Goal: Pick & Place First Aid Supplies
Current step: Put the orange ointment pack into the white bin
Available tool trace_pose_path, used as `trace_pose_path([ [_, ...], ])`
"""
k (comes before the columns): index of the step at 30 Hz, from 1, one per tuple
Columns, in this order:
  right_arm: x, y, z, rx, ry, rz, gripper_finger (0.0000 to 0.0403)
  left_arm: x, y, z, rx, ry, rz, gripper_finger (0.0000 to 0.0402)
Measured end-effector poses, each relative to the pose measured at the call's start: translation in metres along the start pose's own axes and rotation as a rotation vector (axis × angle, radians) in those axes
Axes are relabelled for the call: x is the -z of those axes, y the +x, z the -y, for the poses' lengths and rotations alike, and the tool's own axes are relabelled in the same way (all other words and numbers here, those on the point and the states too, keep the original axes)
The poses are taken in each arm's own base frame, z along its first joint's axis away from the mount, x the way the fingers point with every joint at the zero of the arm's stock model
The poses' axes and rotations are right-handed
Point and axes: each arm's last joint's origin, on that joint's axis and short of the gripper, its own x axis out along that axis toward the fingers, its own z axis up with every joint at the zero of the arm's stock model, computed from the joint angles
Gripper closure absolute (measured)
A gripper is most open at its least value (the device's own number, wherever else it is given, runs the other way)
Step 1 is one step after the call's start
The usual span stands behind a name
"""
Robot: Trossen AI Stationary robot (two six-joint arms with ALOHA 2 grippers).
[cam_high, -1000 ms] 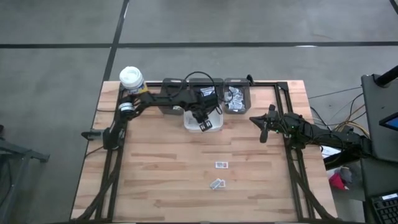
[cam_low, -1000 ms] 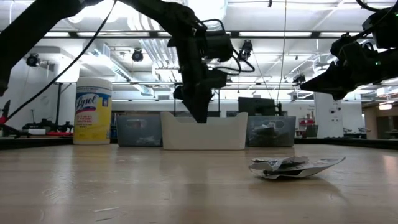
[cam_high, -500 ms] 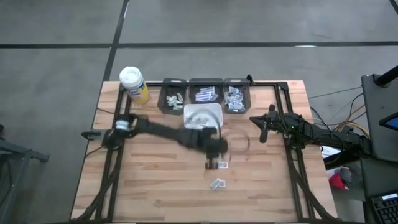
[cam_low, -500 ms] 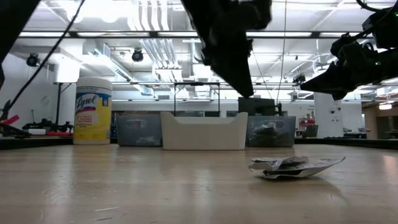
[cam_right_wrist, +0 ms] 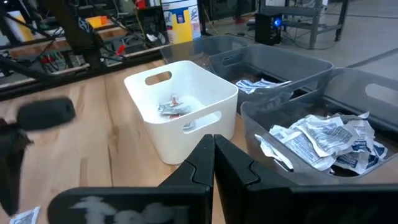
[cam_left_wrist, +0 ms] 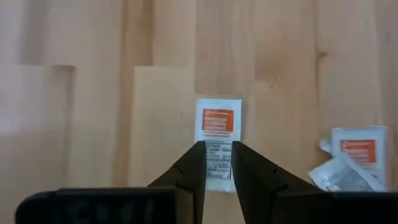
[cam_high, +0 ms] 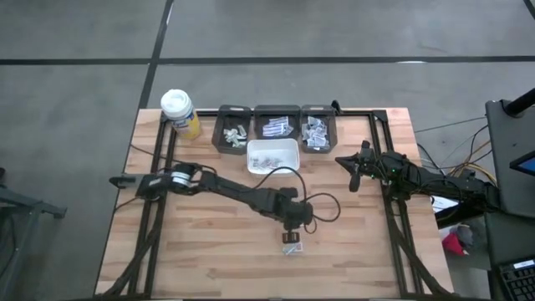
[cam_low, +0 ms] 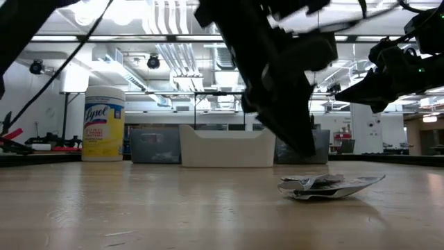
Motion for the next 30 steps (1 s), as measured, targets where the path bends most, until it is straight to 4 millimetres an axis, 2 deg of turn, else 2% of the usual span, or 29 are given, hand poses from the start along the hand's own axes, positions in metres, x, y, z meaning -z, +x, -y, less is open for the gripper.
trace_pose_path([
  [7,0.0,0.0,0.0,0.0,0.003,0.0,0.0394,0.007,0.029,-0.005,0.025,-0.026,-0.087,0.0325],
  [13,0.0,0.0,0.0,0.0,-0.001,0.0,0.0394,0.014,0.043,-0.007,0.05,-0.121,-0.159,0.0334],
  [19,0.0,0.0,0.0,0.0,-0.014,0.0,0.0394,0.016,0.041,-0.007,0.041,-0.157,-0.178,0.0394],
  [30,0.0,0.0,0.0,0.001,-0.018,0.0,0.0394,0.01,0.03,-0.008,-0.038,-0.162,-0.169,0.0401],
])
